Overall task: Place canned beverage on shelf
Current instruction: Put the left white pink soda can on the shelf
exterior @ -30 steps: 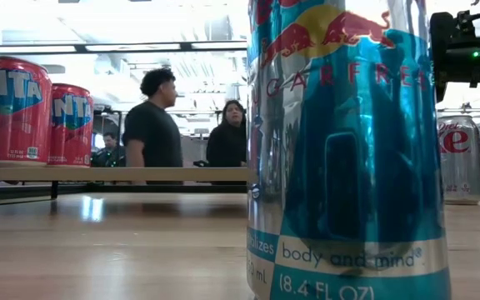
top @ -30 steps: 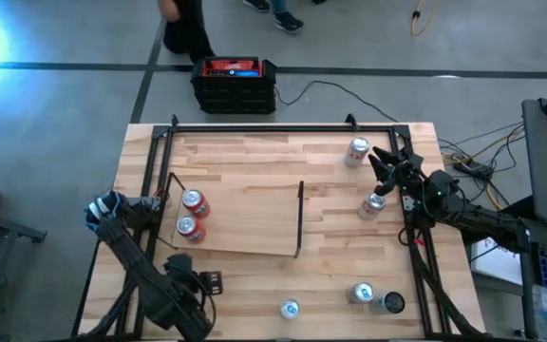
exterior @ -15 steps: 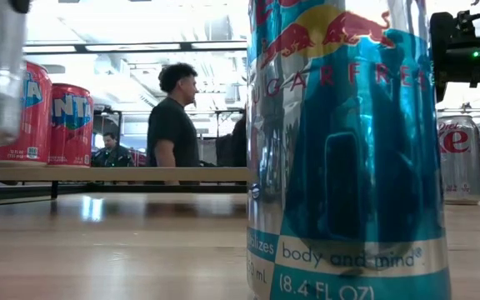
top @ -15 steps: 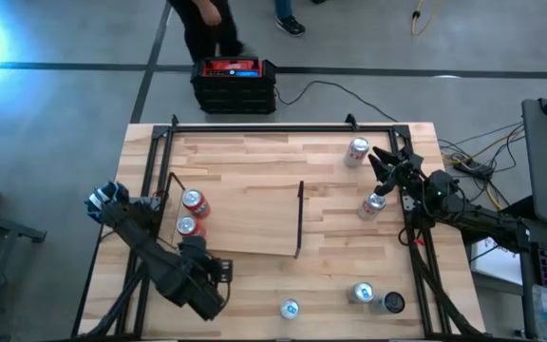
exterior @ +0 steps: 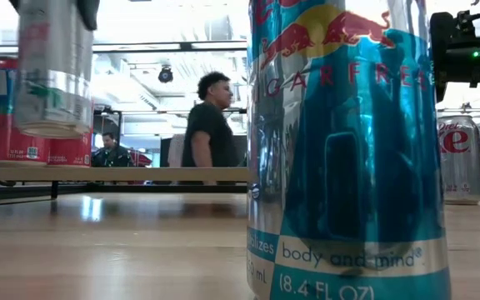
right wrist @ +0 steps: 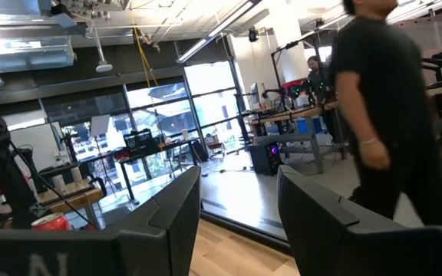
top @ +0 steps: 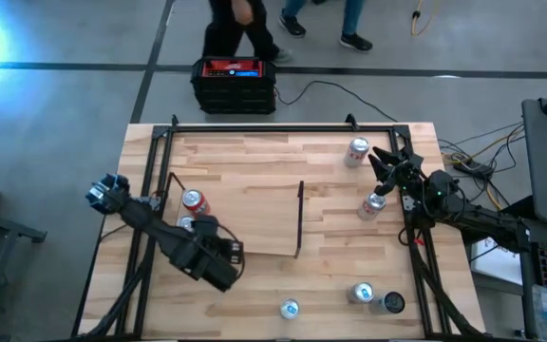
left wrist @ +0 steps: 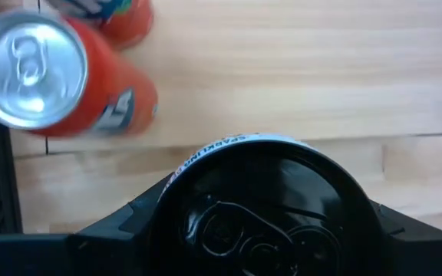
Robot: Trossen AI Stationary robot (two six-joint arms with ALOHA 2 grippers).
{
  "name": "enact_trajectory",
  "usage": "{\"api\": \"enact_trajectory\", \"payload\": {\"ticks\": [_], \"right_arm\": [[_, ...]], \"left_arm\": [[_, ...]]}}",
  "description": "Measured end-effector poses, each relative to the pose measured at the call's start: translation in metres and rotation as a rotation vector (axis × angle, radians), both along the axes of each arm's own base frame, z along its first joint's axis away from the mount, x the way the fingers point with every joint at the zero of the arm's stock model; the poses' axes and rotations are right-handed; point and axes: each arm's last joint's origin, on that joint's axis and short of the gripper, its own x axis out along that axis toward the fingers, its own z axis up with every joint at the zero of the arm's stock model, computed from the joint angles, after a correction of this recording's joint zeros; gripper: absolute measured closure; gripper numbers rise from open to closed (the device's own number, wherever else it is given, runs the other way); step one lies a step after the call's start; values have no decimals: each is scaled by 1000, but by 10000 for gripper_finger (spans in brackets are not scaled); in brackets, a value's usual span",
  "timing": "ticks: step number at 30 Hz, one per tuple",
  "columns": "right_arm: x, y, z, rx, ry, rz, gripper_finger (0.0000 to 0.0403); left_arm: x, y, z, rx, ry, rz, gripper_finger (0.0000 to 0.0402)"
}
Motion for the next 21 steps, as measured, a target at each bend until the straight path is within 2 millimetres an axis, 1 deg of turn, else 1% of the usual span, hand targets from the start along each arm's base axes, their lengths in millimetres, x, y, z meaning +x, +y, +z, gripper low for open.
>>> {"api": "enact_trajectory", "payload": {"ticks": [6,12,21], "right_arm": [[0,0,0,0,0,0,245],[0,0,0,0,0,0,245],[0,0,0,0,0,0,245]], "left_arm": [[10,19,-1,18,34,-45,169],[16,34,-4,76,55,-78,169],[20,50,-14,115,88,-41,169]]}}
